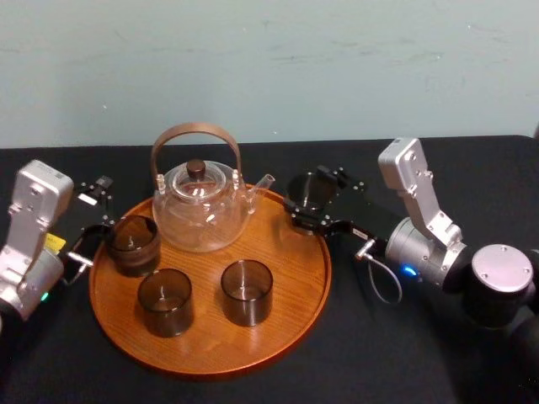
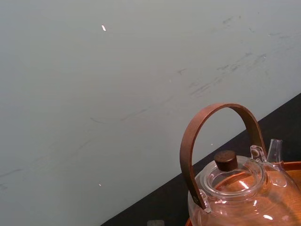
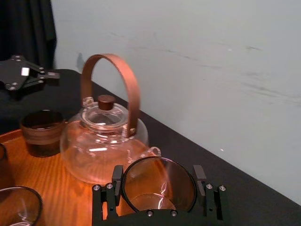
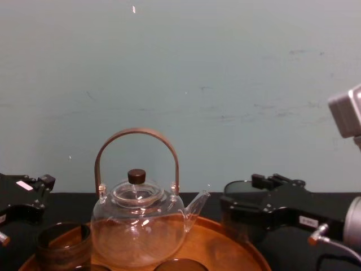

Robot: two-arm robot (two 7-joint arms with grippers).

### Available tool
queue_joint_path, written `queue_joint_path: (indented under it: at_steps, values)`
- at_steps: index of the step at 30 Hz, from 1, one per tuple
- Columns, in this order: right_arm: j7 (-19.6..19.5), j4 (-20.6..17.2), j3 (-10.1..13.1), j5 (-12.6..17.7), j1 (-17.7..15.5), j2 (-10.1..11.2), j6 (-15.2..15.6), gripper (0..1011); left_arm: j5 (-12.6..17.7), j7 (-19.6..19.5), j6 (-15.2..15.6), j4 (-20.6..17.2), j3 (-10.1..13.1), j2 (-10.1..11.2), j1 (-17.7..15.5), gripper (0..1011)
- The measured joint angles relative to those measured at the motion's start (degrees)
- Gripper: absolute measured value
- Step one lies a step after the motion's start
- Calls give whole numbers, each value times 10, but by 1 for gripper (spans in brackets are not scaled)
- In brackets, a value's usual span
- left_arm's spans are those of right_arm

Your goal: Pick up the glass from the table and place it on the tray.

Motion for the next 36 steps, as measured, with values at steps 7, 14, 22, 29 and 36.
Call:
queue_joint_path:
  at_steps: [7,14,22,29,36]
  values:
    - [12,16,-17,4,12,-8,-6,904,0,0,0,0,0,0,0,0]
    - [21,38,-28,10,23,-17,-15,904,0,0,0,0,0,0,0,0]
    - [32,72,-40,15,38,-28,-24,904,0,0,0,0,0,0,0,0]
    - [35,100,-46,15,48,-36,-29,904,0,0,0,0,0,0,0,0]
    - [35,121,-49,15,54,-41,-29,904,0,0,0,0,0,0,0,0]
